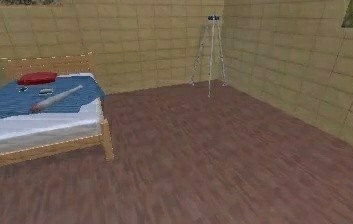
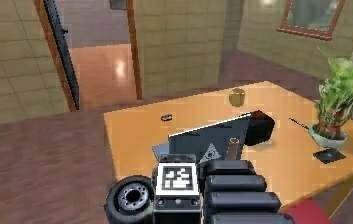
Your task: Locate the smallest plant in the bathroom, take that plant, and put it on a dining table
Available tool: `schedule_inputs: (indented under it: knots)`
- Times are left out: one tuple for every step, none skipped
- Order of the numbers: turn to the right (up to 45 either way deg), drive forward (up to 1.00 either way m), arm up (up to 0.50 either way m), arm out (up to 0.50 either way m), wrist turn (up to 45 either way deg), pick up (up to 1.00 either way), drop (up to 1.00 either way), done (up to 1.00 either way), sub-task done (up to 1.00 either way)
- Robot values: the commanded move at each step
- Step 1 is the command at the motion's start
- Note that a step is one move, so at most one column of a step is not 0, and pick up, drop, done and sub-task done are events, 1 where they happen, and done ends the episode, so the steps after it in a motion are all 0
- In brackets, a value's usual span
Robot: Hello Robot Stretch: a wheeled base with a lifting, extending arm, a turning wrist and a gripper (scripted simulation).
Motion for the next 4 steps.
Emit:
schedule_inputs:
  knots:
    - [45.0, 0.0, 0.0, 0.0, 0.0, 0.0, 0.0, 0.0, 0.0]
    - [36.0, 0.0, 0.0, 0.0, 0.0, 0.0, 0.0, 0.0, 0.0]
    - [-45.0, 0.0, 0.0, 0.0, 0.0, 0.0, 0.0, 0.0, 0.0]
    - [-21.0, 0.0, 0.0, 0.0, 0.0, 0.0, 0.0, 0.0, 0.0]
